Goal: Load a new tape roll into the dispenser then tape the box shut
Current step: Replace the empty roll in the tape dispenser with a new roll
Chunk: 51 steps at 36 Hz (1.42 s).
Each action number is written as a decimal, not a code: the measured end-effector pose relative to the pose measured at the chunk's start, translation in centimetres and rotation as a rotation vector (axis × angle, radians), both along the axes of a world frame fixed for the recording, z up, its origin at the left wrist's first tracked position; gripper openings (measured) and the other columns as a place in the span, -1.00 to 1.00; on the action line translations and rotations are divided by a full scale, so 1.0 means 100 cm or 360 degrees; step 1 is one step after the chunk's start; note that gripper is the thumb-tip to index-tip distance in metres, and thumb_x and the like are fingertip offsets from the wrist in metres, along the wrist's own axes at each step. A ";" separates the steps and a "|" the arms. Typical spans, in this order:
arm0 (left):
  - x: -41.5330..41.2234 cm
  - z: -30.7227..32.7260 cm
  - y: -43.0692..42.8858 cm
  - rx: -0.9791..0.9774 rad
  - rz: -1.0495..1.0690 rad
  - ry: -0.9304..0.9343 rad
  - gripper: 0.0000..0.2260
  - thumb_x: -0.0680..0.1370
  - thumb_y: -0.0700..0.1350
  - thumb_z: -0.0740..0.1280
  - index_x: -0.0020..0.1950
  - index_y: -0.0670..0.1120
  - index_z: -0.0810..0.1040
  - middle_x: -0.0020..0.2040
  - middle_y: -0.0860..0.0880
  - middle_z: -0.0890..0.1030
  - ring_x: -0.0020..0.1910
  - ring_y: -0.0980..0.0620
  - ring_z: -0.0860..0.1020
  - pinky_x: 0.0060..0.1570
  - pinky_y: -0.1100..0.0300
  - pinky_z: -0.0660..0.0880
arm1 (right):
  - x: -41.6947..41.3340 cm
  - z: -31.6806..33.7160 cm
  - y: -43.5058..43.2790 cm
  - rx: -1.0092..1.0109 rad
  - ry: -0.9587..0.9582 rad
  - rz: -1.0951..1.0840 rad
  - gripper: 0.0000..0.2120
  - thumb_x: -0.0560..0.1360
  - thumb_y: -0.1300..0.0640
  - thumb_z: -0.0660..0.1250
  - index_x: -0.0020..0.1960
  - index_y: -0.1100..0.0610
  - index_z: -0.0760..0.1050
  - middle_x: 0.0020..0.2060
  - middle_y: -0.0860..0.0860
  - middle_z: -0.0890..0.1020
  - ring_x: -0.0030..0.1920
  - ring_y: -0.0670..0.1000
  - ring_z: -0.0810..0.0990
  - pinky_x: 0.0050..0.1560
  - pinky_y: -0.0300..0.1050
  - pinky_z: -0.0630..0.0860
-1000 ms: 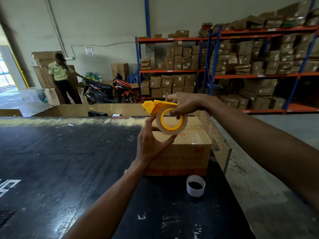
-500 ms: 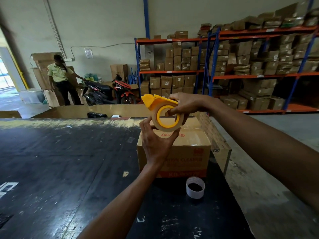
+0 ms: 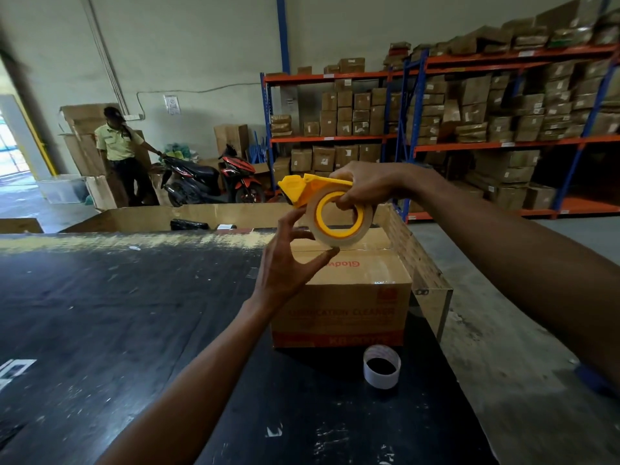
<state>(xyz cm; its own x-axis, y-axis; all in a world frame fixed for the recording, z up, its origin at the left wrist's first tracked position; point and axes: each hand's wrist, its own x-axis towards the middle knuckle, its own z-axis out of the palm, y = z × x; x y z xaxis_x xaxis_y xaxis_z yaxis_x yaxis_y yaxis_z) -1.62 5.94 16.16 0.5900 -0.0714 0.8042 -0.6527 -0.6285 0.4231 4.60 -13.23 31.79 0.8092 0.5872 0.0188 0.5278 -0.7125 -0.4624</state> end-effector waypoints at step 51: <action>0.034 -0.006 -0.017 -0.0287 0.0030 -0.0330 -0.83 0.52 -0.25 0.49 0.11 -0.21 0.66 -0.02 -0.06 0.74 -0.07 0.08 0.71 -0.06 0.05 0.67 | 0.033 -0.013 -0.024 0.0001 0.0072 -0.0081 -0.76 0.54 0.12 0.46 0.16 0.03 0.50 0.03 0.12 0.67 -0.15 0.02 0.74 -0.06 0.07 0.71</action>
